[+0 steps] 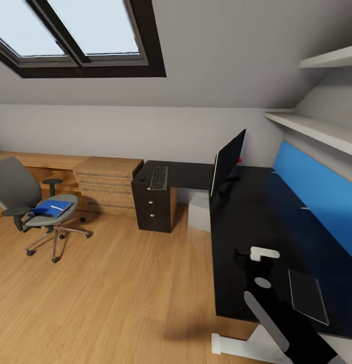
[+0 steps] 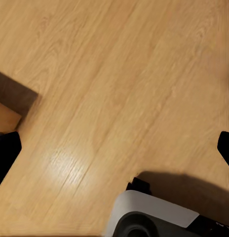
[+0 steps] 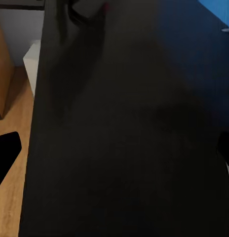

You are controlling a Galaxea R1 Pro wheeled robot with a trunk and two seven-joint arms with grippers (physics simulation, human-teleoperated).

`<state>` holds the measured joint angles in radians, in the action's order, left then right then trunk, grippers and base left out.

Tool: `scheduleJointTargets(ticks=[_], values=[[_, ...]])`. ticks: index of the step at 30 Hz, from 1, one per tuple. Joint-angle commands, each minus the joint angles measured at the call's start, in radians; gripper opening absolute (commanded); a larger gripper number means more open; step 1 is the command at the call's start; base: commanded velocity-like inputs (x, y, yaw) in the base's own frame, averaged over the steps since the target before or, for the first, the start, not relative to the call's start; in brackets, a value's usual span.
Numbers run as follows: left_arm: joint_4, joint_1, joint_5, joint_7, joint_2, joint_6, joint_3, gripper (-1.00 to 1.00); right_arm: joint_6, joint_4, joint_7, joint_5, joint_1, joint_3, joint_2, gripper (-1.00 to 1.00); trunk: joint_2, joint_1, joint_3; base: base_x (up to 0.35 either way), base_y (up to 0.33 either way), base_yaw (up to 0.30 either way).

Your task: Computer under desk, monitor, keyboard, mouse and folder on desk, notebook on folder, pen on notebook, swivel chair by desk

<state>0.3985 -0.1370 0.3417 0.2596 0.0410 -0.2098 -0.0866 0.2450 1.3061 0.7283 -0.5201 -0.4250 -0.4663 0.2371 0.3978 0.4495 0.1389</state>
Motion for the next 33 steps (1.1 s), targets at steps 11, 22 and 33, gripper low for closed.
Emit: scheduleJointTargets(ticks=[11, 22, 33], values=[[-0.001, -0.001, 0.008, 0.007, 0.001, -0.003, -0.009, 1.0, 0.004, -0.016, -0.045, -0.004, -0.001, 0.011, 0.045, 1.0, 0.002, 0.001, 0.002, -0.011, -0.318, 0.0], [-0.002, -0.001, 0.01, 0.007, 0.002, -0.002, -0.007, 1.0, -0.064, -0.116, -0.255, -0.001, -0.003, 0.217, 0.059, 1.0, 0.002, 0.001, 0.002, -0.001, -0.324, 0.0], [-0.003, -0.001, 0.015, 0.006, 0.004, -0.003, 0.0, 1.0, -0.304, -0.877, -0.572, 0.16, -0.299, 0.376, 0.065, 1.0, 0.002, 0.001, 0.002, 0.0, -0.231, 0.0]])
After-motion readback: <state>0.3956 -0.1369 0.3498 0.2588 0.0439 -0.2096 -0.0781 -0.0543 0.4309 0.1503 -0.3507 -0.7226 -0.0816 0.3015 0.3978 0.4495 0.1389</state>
